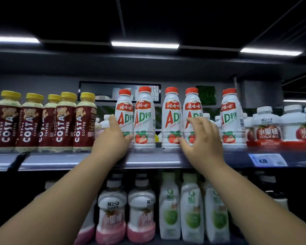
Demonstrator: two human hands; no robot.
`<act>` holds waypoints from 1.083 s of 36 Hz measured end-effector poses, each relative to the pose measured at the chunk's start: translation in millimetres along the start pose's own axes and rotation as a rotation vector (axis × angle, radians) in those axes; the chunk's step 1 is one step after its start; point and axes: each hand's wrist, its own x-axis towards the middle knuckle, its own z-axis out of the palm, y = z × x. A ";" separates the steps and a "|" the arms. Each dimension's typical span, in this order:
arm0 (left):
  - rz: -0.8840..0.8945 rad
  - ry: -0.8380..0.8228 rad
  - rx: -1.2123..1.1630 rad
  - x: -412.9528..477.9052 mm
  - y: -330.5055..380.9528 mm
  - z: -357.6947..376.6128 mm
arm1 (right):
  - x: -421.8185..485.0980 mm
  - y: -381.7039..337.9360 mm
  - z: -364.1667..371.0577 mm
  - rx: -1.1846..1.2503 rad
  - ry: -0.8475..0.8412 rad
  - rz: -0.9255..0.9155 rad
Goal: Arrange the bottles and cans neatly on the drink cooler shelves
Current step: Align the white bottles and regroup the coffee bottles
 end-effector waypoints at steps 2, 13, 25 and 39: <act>-0.003 0.011 -0.018 0.1 -0.7 1.4 | -2.2 3.0 1.9 0.007 -0.004 0.056; 0.059 0.013 -0.157 -8.6 -10.3 -10.5 | 5.0 4.3 0.0 -0.005 -0.197 0.248; 0.102 0.046 -0.206 -6.2 -10.3 -9.7 | 12.1 15.9 -10.9 0.063 -0.227 0.276; 0.099 0.029 -0.084 -5.9 5.1 -7.3 | 6.3 15.3 -12.1 0.072 -0.213 0.272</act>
